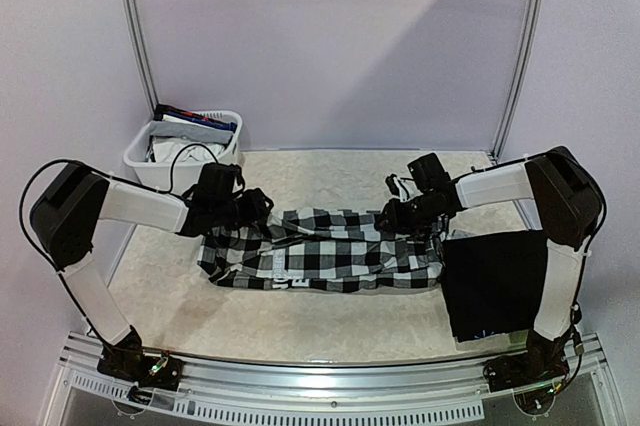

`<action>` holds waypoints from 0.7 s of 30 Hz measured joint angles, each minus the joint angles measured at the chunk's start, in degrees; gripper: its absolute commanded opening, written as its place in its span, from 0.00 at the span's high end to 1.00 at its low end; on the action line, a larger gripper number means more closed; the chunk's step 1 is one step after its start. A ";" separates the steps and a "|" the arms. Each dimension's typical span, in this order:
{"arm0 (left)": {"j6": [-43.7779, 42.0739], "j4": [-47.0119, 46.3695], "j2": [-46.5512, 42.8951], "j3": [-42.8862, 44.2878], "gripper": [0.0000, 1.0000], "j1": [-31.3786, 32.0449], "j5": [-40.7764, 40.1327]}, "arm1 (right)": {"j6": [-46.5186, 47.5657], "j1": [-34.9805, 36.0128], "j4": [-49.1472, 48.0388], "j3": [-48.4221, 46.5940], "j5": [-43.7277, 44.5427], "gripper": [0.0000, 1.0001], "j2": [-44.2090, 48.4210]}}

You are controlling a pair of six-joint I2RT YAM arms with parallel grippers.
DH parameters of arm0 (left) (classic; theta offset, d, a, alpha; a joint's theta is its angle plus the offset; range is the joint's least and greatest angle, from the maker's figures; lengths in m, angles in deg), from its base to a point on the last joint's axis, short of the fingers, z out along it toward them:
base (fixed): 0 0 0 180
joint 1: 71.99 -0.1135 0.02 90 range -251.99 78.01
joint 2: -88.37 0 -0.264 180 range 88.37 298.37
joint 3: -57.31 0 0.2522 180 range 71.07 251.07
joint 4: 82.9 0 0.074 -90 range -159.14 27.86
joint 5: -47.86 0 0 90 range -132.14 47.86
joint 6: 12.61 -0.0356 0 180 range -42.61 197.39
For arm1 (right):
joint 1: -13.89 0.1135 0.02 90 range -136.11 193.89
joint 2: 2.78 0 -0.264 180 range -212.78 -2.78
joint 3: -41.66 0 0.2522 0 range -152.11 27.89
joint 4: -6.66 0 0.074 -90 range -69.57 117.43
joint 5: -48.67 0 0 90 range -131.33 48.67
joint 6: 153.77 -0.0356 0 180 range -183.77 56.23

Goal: Fold and stack the mixed laundry pile
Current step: Adjust the rectangle-folded shirt at the center of the board.

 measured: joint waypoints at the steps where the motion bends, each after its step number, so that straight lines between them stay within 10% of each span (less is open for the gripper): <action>1: 0.20 1.05 0.15 0.35 0.34 -0.02 0.00 | 0.15 0.00 0.00 0.02 0.26 0.71 0.00; 9: 0.76 11.39 0.46 5.77 0.46 0.00 -0.42 | 0.87 0.00 0.17 0.59 1.75 0.71 0.00; 18: 1.40 14.23 4.96 7.56 1.00 -0.02 0.50 | 0.90 0.00 0.13 1.29 2.38 0.71 0.00; 21: 1.09 14.32 5.53 7.91 1.00 0.00 1.31 | 0.96 0.00 0.15 1.31 2.45 0.71 0.00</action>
